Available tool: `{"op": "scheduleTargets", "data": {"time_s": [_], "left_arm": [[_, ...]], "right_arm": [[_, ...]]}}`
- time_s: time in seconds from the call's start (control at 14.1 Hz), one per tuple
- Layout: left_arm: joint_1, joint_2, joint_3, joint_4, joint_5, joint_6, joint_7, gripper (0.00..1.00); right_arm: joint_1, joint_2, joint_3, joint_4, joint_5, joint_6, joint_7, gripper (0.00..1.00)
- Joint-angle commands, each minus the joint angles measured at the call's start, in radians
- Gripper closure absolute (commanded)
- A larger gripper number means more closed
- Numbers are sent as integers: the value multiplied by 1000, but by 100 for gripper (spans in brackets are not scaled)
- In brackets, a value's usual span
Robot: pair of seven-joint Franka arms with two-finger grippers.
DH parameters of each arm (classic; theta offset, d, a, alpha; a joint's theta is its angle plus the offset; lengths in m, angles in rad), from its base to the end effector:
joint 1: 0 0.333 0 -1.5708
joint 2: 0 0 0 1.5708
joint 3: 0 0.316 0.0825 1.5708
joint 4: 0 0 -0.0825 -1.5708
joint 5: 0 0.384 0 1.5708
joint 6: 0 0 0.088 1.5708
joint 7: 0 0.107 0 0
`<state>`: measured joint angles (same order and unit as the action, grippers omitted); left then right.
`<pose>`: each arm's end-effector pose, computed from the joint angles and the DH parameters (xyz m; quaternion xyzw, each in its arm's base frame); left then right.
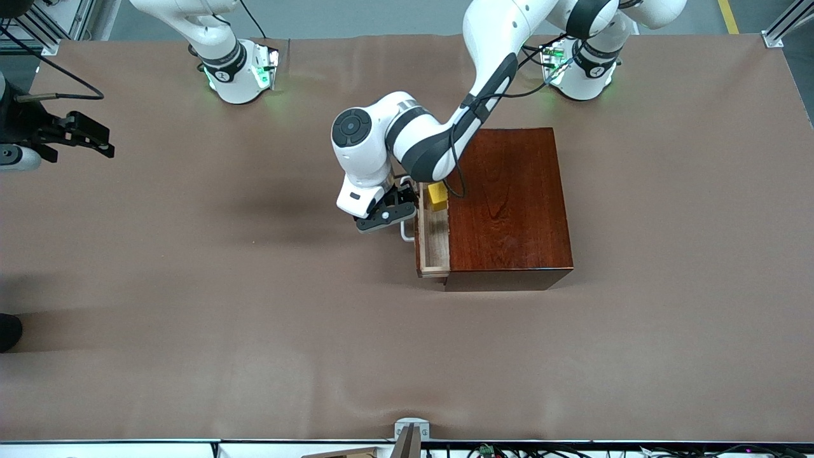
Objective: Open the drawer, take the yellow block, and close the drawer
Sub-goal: 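Pull the drawer handle outward with the left gripper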
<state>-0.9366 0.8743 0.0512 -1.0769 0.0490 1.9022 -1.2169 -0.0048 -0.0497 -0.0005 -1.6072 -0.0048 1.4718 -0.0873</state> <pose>0.4774 -0.5981 0.2960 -0.9878 -0.1478 -0.0253 0.0420 0.5281 -0.0034 0.6262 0.9982 0.0408 -0.0429 0.0004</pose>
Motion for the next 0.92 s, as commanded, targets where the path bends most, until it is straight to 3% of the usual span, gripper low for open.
{"op": "scheduleTargets", "data": {"time_s": [0.0,0.42,0.85], "left_arm": [[-44,54,-67,61,-69,328,-95,0],[-44,34,-65,58,-67,322,-95,0],[-12,-24,-48,54,-55,219,-81,0]], "right_arm": [[-6,-1,2,6,-1,-8,1,0],[-6,-1,2,6,-1,-8,1,0],[-9,2,2,6,0,-8,3,0]]}}
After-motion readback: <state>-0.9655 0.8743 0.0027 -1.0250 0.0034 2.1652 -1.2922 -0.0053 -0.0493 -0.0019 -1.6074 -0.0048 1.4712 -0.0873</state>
